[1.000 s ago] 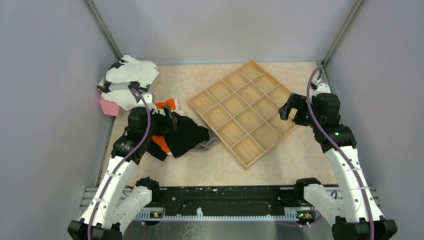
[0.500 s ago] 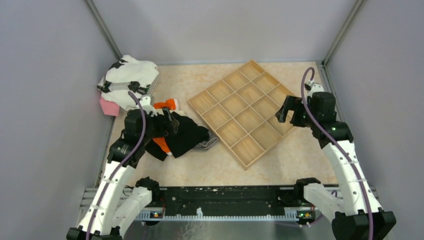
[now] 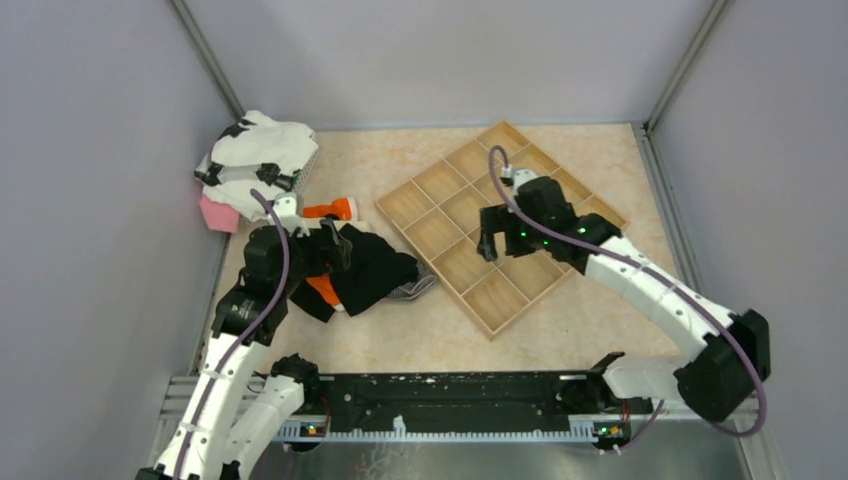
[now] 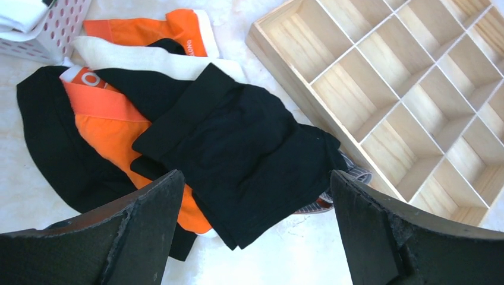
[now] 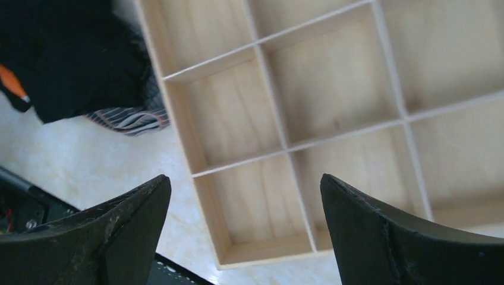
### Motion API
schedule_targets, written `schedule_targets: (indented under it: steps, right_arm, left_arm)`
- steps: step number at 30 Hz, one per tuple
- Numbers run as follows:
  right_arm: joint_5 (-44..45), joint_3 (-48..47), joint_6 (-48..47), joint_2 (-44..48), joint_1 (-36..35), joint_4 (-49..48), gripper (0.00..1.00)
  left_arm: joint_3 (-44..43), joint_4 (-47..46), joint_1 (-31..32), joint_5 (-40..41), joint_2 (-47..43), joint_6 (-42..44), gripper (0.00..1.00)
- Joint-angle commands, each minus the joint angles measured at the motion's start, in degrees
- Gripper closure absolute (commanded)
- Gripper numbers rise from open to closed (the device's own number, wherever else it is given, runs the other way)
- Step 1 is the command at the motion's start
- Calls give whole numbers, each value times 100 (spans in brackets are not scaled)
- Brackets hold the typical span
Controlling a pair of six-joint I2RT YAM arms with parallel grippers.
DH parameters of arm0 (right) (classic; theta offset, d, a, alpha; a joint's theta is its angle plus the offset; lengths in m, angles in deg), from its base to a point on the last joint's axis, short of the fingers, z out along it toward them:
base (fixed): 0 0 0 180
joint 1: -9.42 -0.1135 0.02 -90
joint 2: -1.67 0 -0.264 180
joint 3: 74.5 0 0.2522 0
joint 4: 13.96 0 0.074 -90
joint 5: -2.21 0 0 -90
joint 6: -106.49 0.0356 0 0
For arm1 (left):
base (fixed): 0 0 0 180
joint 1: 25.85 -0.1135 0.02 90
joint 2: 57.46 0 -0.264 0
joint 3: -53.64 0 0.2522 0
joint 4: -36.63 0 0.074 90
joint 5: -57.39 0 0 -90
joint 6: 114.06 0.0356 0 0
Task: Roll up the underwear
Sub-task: Move the storage box to the corner of the board.
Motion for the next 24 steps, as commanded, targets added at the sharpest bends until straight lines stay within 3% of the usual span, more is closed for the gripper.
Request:
schedule_targets:
  steps: [1, 4, 7, 18, 24]
  right_arm:
    - [-587, -360, 136, -754, -712, -949, 6]
    - [-1438, -467, 189, -1342, -895, -1545, 10]
    - [-1549, -700, 268, -1910, -973, -1954, 12]
    - [-408, -2212, 59, -4123, -979, -1907, 17]
    - [238, -2783, 100, -4896, -872, -1734, 17]
  left_arm:
    - [23, -105, -1, 516, 106, -203, 1]
    - [2, -35, -1, 603, 180, -245, 1]
    - [22, -41, -1, 646, 128, -268, 1]
    - [86, -111, -1, 674, -164, -259, 1]
    - [98, -132, -1, 613, -178, -241, 1]
